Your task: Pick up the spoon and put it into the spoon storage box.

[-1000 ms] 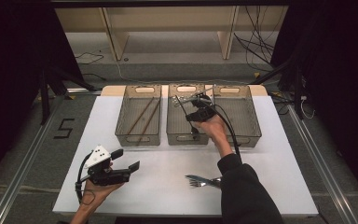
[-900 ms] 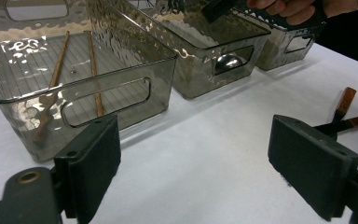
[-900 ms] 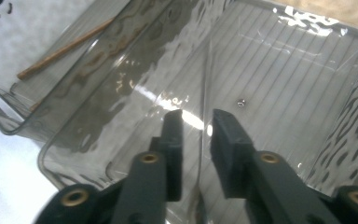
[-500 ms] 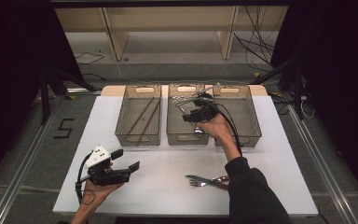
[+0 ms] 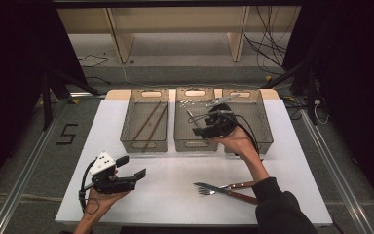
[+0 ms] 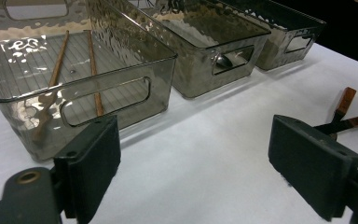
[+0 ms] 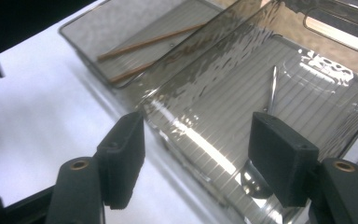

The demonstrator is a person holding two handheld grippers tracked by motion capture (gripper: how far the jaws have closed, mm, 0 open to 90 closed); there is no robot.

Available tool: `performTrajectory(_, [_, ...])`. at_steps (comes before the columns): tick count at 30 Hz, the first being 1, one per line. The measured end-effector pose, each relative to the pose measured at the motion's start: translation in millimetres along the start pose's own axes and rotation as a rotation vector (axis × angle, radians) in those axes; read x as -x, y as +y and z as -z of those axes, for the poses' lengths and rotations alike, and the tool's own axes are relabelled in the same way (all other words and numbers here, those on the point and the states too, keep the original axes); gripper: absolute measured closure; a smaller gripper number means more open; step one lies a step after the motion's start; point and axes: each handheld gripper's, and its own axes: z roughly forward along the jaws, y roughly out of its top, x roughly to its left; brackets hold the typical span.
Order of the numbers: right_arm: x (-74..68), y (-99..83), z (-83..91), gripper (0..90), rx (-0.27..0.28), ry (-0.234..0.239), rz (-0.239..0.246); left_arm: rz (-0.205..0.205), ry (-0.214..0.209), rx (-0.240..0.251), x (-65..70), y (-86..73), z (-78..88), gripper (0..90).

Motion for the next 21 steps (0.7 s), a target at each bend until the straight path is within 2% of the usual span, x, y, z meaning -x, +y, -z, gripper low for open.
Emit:
performTrajectory(8, [-7.0, -16.5, 19.8, 33.2, 0.022, -0.001, 0.022, 0.003, -0.003, 0.003, -0.2, 0.1, 0.5, 16.2])
performTrajectory(21, [-11.2, -37.6, 33.1, 31.3, 0.027, -0.002, 0.026, 0.009, -0.007, 0.009, 0.0, 0.0, 0.3, 16.2])
